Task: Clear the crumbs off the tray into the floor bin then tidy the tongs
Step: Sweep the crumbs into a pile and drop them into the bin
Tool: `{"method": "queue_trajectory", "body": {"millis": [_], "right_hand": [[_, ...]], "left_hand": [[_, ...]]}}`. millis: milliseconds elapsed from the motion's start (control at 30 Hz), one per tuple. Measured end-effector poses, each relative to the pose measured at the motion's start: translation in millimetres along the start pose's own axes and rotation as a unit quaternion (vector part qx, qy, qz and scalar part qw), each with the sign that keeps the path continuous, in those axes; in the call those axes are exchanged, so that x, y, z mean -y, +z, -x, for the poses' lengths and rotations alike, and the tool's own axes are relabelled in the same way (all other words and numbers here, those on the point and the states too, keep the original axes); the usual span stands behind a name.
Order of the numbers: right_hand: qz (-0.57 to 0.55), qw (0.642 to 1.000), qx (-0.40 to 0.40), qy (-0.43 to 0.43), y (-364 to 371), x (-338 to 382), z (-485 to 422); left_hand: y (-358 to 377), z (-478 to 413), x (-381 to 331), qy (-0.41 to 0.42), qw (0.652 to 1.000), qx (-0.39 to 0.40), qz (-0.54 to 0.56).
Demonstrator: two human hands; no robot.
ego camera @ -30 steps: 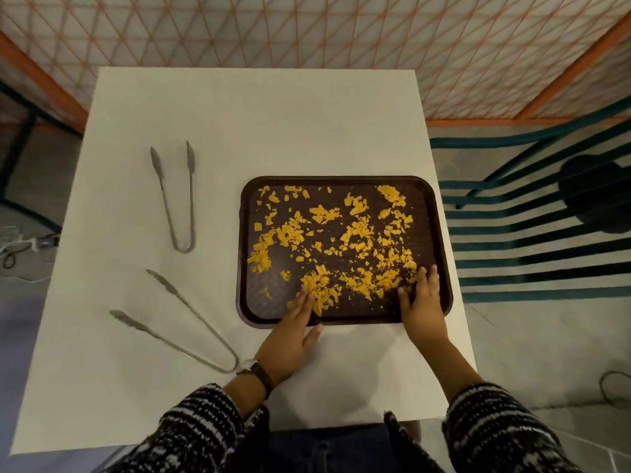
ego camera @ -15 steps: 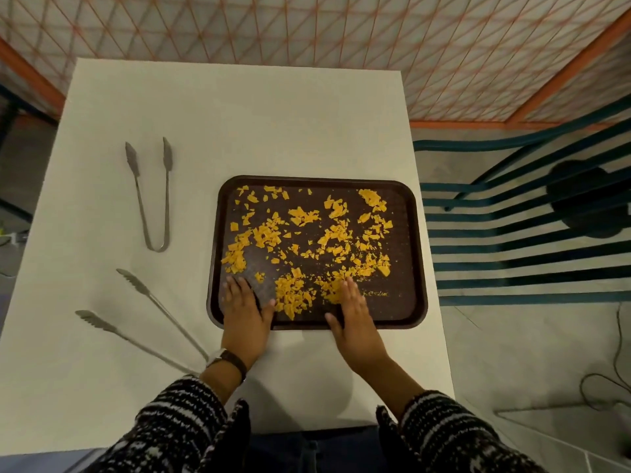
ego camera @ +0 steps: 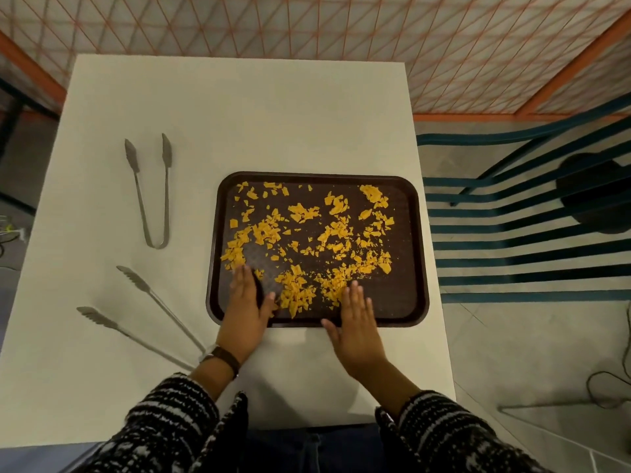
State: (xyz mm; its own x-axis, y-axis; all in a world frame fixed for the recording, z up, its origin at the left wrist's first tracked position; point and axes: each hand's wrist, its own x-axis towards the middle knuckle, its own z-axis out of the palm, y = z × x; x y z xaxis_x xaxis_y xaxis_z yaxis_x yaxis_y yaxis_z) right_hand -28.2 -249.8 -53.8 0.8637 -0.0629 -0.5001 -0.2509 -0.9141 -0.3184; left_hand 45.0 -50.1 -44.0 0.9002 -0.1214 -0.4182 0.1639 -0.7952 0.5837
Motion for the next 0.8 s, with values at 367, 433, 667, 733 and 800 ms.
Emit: {"method": "queue_trajectory", "body": {"millis": [367,433,667,733,800], "right_hand": [[-0.003,0.992,-0.049,0.117,-34.2,-52.2,-3.0],[-0.020,0.988,-0.067,0.136,-37.6,-57.2,-14.8],[-0.047,0.996,-0.048,0.057,-18.8,-17.4,-36.0],[-0.065,0.998,-0.025,-0.012,-8.5,-1.4,-30.1],[-0.098,0.994,-0.006,-0.055,-6.3,5.5,-23.8]], "left_hand": [[22.9,0.5,-7.6,0.031,0.992,0.072,-0.094],[29.9,7.9,-16.5,0.082,0.987,0.115,-0.077],[7.9,1.3,-11.4,0.052,0.995,0.086,0.001],[-4.9,-11.7,-4.9,0.011,0.999,0.052,0.009],[-15.9,-24.6,2.0,-0.008,1.000,0.007,0.000]]}}
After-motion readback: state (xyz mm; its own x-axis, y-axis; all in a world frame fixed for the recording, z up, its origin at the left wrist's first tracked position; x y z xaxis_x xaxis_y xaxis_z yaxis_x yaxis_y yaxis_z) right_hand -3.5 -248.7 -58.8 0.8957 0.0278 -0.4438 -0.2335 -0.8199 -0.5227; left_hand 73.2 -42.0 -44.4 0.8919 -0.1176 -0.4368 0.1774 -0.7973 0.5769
